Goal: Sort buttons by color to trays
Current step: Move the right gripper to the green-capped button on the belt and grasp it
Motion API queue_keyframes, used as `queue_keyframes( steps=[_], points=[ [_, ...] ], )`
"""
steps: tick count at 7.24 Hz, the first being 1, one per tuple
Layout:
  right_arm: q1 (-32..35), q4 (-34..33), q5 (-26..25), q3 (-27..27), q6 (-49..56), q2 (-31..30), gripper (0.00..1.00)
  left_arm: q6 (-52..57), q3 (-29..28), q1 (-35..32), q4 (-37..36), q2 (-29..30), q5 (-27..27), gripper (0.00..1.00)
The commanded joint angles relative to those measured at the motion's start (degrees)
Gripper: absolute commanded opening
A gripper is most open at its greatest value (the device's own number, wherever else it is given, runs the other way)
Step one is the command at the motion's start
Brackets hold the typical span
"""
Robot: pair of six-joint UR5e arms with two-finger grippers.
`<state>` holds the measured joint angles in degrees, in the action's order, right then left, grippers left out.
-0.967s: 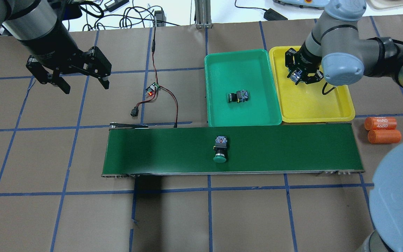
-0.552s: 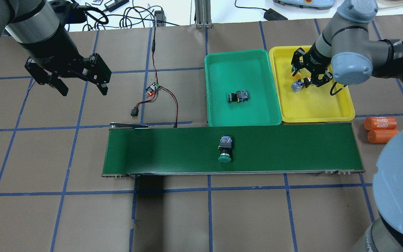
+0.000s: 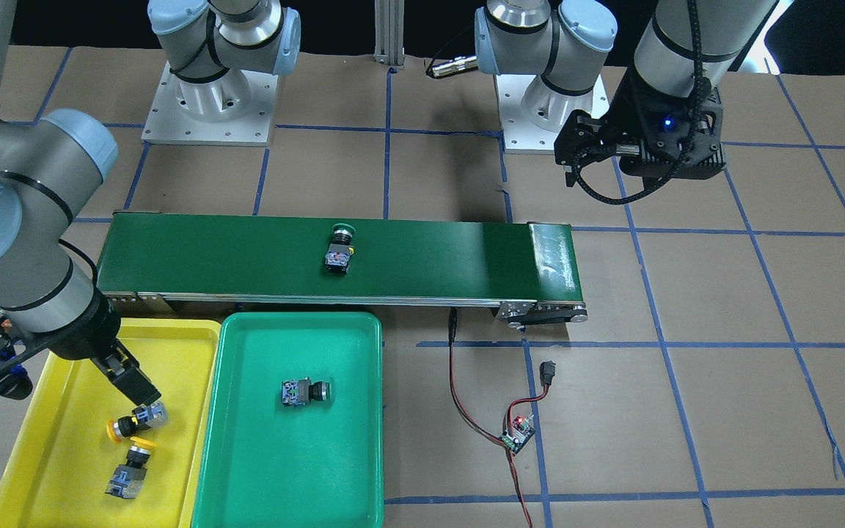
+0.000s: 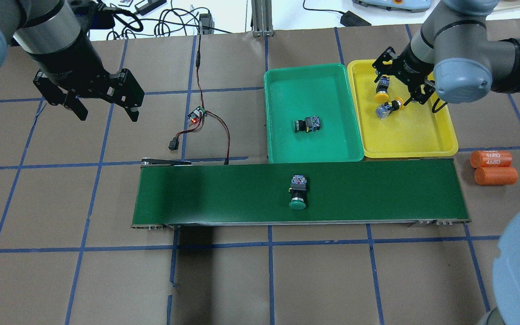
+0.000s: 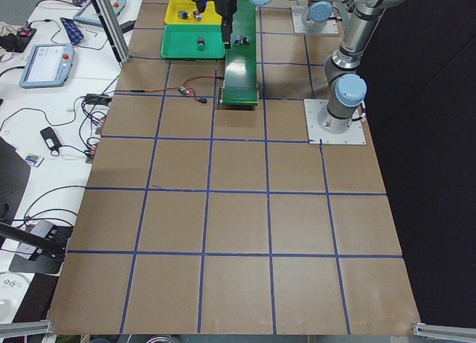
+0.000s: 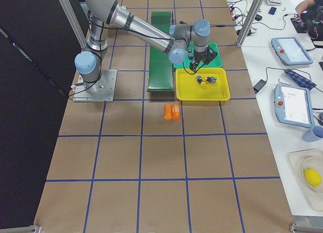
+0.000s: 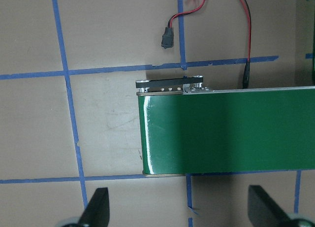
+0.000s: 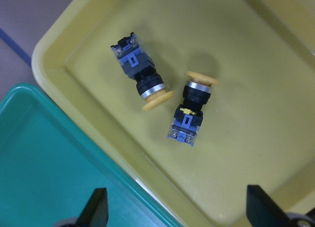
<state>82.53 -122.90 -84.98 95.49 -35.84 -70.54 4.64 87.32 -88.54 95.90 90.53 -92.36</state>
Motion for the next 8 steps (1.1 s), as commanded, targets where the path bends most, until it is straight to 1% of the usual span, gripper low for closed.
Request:
queue_keyframes(
  steps=[1,2,3,4,5,6,8],
  points=[
    [7.27,9.47,-4.38,0.31,0.50,-7.46,1.00,-0.42,-0.04,-0.14,-0.10,-0.62,-0.10,1.00],
    [10.60,13.87,-3.80,0.39,1.46,-10.90,1.00,-0.68,-0.04,-0.14,-0.27,-0.80,-0.19,1.00],
    [15.51,14.18,-4.66,1.00,8.35,-10.06,1.00,-0.68,0.05,-0.14,-0.36,-0.80,-0.27,1.00],
    [18.87,13.14,-4.15,2.75,10.33,-9.45,1.00,-0.68,0.22,-0.14,-0.36,-0.80,-0.27,1.00],
    [19.86,13.13,-3.97,3.64,10.26,-8.57,1.00,-0.77,0.14,-0.14,-0.36,-0.88,-0.27,1.00],
    [19.78,13.13,-3.97,4.08,10.26,-6.21,1.00,-0.94,0.31,-0.14,-0.36,-0.89,-0.27,1.00],
    [19.08,13.91,-4.05,4.61,9.56,-4.61,1.00,-1.12,0.31,-0.14,-0.36,-0.89,-0.27,1.00]
  ],
)
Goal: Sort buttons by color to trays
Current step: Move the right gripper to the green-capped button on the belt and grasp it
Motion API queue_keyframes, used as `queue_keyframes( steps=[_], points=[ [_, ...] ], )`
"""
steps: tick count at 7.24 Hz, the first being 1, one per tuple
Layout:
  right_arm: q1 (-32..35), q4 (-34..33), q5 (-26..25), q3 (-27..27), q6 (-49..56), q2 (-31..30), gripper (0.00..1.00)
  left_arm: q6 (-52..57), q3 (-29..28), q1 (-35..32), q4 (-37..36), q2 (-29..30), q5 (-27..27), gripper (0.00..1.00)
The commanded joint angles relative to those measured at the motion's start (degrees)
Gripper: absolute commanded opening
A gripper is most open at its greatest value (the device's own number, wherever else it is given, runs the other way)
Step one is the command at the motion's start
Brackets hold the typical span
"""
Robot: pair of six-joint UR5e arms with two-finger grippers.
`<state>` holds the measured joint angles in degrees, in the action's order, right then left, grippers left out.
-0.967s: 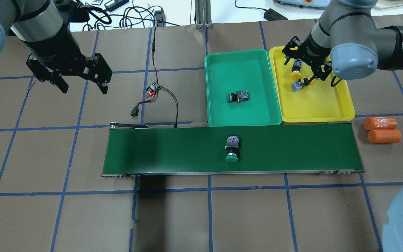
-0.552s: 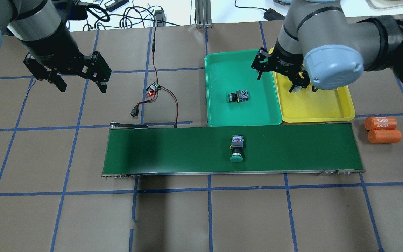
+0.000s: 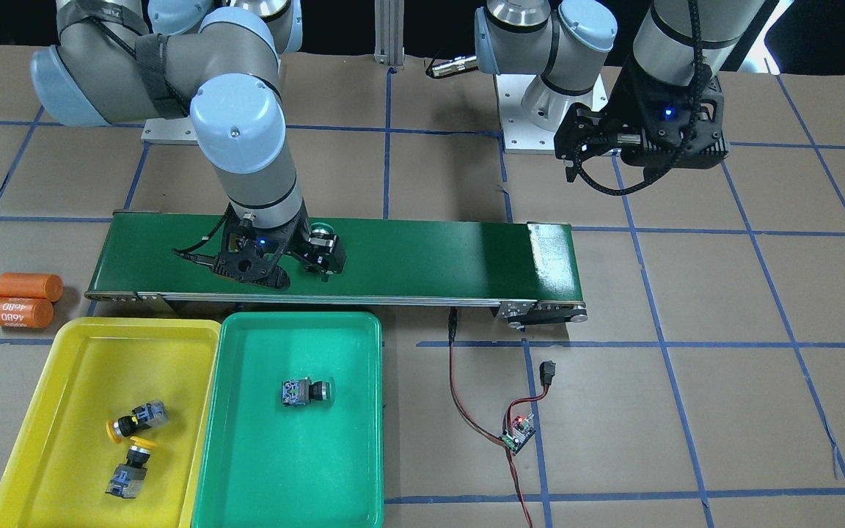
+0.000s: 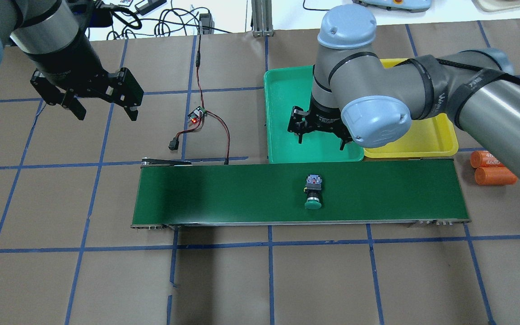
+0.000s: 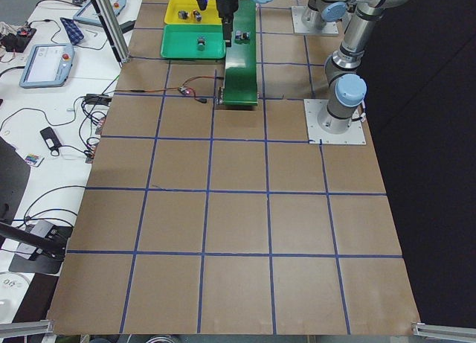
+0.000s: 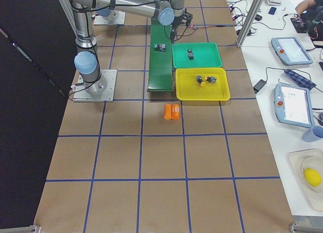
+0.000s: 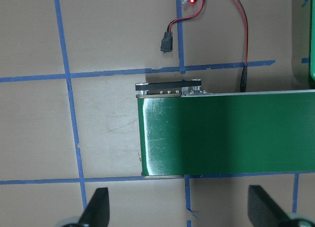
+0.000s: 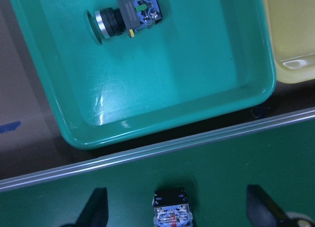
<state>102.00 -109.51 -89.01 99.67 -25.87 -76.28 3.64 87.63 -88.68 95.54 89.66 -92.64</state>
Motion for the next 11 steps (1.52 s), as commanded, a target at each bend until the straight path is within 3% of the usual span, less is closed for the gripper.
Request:
queue_keyframes(
  steps=[1,4,7,8,9,11],
  points=[
    [-0.48,0.61,-0.11,1.48,-1.37,1.57,1.00,-0.12,-0.01,0.00,-0.35,0.08,0.00,1.00],
    [-0.92,0.78,-0.11,5.53,-1.56,1.66,1.00,-0.03,0.52,0.00,-2.81,0.17,0.09,1.00],
    [-1.10,4.74,-0.37,5.80,-1.82,3.50,1.00,-0.03,0.17,0.09,-2.81,0.52,0.09,1.00],
    [-1.19,4.65,-0.20,5.62,-3.82,3.59,0.35,-0.03,-0.09,0.09,-2.81,0.61,0.09,1.00],
    [-1.27,4.65,-0.11,5.54,-4.89,3.77,0.00,0.05,-0.35,0.17,-2.81,0.52,0.00,1.00],
    [-1.36,4.21,-0.02,4.40,-4.90,3.16,0.00,0.05,-0.18,0.17,-2.81,0.43,0.09,1.00]
  ],
)
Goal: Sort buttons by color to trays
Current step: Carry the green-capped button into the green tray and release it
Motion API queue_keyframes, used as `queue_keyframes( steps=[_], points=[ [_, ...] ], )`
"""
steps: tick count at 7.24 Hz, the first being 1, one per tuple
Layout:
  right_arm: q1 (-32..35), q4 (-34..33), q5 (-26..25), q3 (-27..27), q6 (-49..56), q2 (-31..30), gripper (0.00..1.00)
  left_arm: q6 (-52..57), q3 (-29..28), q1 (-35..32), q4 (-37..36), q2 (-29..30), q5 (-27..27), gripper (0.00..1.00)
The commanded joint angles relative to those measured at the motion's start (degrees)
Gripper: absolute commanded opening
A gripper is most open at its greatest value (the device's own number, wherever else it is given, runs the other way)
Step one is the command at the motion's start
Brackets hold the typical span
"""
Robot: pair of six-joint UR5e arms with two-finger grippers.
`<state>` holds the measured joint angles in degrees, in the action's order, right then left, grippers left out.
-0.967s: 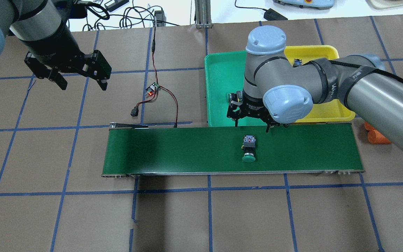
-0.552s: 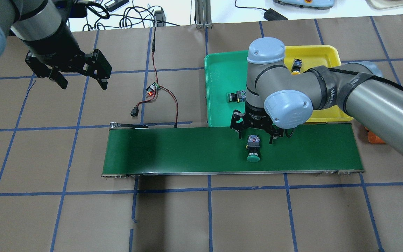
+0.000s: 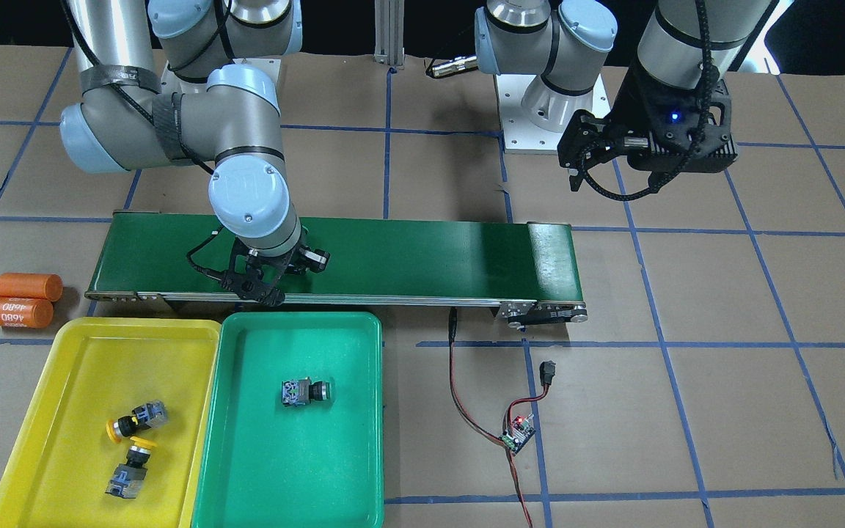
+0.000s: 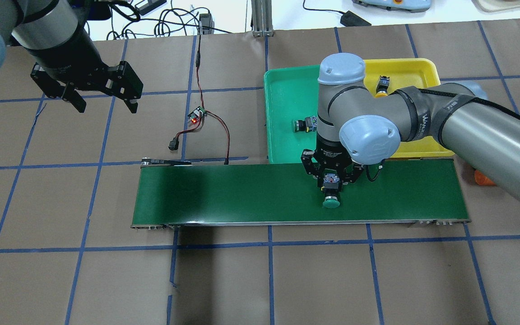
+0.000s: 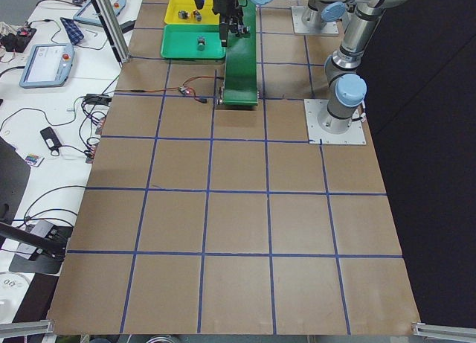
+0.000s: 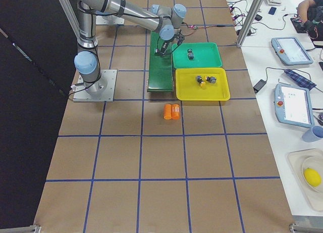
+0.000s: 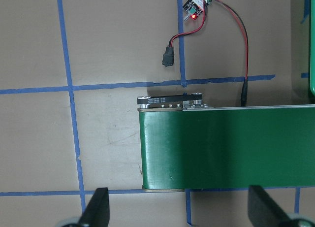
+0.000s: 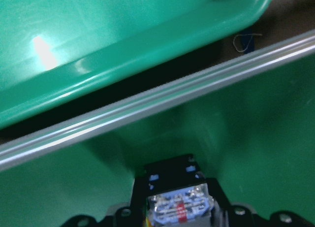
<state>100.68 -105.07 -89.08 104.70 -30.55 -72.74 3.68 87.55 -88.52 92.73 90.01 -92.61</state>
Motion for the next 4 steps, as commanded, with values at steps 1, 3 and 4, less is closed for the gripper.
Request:
queue_keyframes(
  steps=[1,3,4],
  points=[
    [-0.14,-0.14,0.05,-1.68,-0.30,-0.56,0.00,0.01,-0.36,0.02,0.00,0.17,0.06,1.00],
    [0.47,-3.35,0.32,-5.53,0.22,-3.62,0.00,0.01,-0.19,0.28,0.00,-0.19,0.06,1.00],
    [0.48,-7.82,0.14,-6.43,0.40,-3.55,0.00,0.01,-0.36,0.28,0.00,-0.27,0.06,1.00]
  ],
)
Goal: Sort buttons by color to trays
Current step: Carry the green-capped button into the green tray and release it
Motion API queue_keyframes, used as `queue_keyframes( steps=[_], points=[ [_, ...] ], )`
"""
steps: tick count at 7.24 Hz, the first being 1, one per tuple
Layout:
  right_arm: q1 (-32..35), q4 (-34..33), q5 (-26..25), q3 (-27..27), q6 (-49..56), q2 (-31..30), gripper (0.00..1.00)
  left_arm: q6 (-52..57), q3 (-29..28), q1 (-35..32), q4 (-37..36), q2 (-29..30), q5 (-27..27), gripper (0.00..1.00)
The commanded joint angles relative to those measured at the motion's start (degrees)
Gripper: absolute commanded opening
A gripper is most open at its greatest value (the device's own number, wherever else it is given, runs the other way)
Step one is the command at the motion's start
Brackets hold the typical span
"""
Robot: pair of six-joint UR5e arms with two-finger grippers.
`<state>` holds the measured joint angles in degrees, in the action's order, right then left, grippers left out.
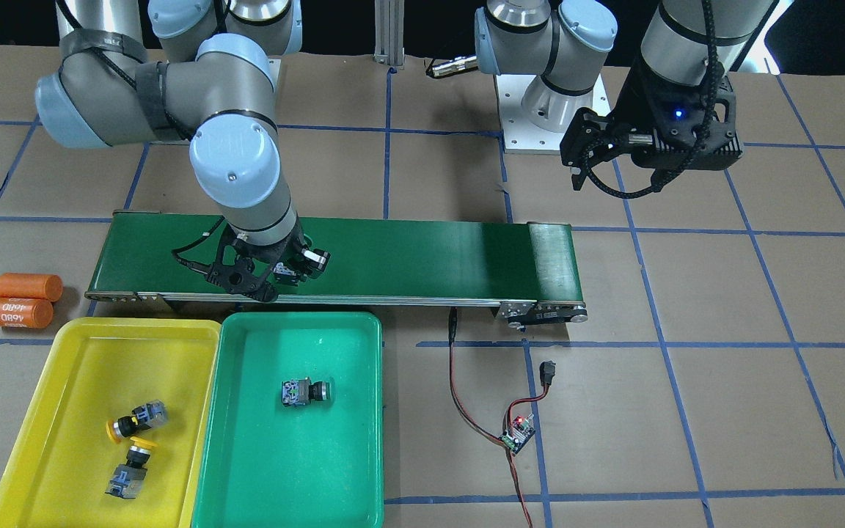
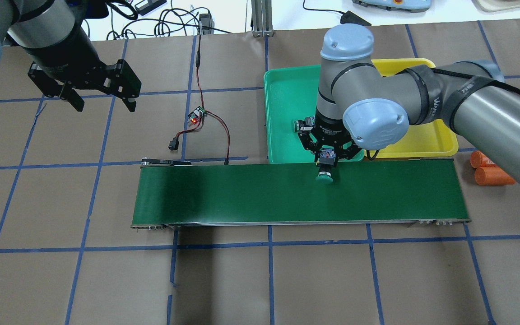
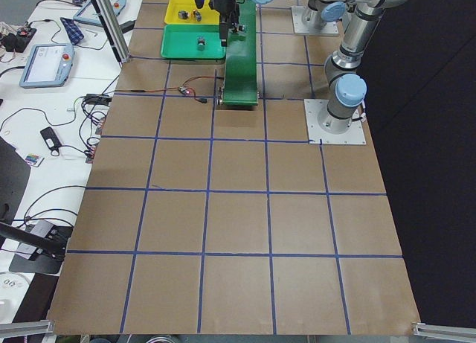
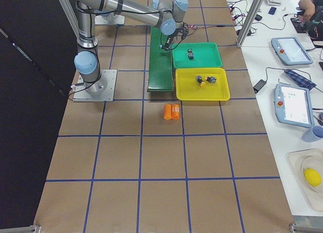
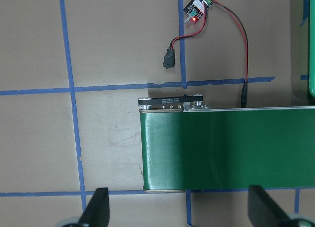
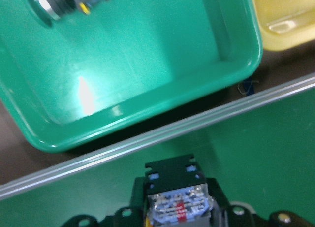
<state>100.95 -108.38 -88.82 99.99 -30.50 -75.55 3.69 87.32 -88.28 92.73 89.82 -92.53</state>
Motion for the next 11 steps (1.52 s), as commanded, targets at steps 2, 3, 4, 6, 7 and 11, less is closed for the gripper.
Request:
queue_keyframes(
  steps=[2,3,4,6,7,11],
  points=[
    [0.12,-14.18,-0.91,-1.55,1.92,-0.04,0.00,0.00,-0.14,0.04,0.09,-0.26,-0.20,1.00],
    [-0.14,-15.71,-1.00,-1.55,4.20,0.66,0.03,0.00,-0.14,0.04,0.09,-0.18,-0.02,1.00],
    [-0.23,-18.07,-1.35,-1.29,5.27,0.84,0.14,-0.09,-0.05,-0.05,0.09,-0.09,0.06,1.00],
    [-0.49,-18.89,-6.07,-0.76,6.50,2.33,0.99,-0.09,-0.05,-0.05,0.09,-0.17,0.07,1.00],
    [-0.58,-18.28,-6.27,-0.76,7.55,1.99,1.00,-0.09,-0.22,-0.05,0.09,-0.35,-0.02,1.00],
    [-1.02,-8.91,-5.83,-2.16,8.35,0.15,1.00,-0.09,0.04,-0.13,0.09,0.00,0.15,1.00]
  ],
)
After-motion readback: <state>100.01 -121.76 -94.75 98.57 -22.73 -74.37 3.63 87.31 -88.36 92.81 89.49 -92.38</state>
